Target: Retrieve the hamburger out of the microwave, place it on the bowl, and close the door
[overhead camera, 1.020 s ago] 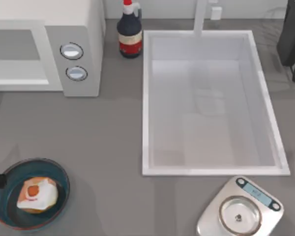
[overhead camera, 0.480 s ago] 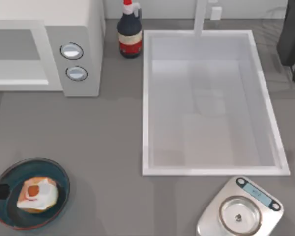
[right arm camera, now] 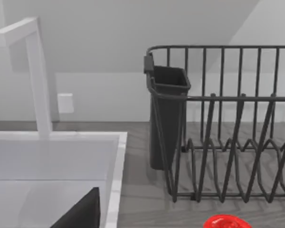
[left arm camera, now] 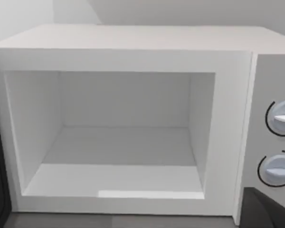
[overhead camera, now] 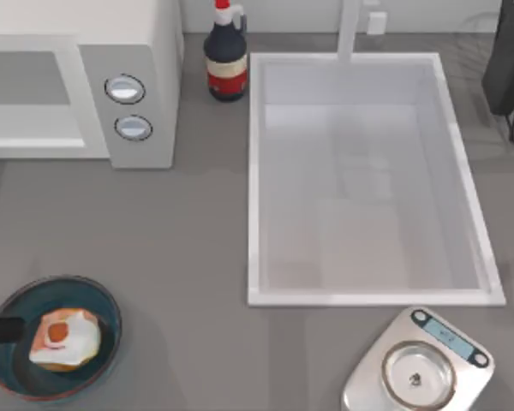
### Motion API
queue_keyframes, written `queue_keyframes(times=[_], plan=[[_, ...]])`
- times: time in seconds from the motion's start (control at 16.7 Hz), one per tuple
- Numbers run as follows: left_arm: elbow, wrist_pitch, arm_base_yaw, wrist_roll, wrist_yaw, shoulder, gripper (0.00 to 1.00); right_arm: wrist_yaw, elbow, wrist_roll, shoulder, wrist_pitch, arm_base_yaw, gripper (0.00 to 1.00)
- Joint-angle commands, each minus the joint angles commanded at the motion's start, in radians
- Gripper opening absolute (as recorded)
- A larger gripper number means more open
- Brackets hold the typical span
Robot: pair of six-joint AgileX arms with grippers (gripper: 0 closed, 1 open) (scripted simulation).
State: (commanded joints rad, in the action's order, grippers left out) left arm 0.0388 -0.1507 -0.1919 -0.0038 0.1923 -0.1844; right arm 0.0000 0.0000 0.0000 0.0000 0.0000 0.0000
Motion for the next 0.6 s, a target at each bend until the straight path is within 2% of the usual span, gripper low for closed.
queue_keyframes(times=[0.24, 0.6], plan=[[-0.027, -0.001, 0.005, 0.0, -0.004, -0.012, 0.0, 0.0, 0.0, 0.0, 0.0, 0.0, 0.0, 1.0], [-0.071, -0.135, 0.096, -0.005, -0.096, -0.099, 0.0, 0.0, 0.0, 0.0, 0.0, 0.0, 0.0, 1.0]])
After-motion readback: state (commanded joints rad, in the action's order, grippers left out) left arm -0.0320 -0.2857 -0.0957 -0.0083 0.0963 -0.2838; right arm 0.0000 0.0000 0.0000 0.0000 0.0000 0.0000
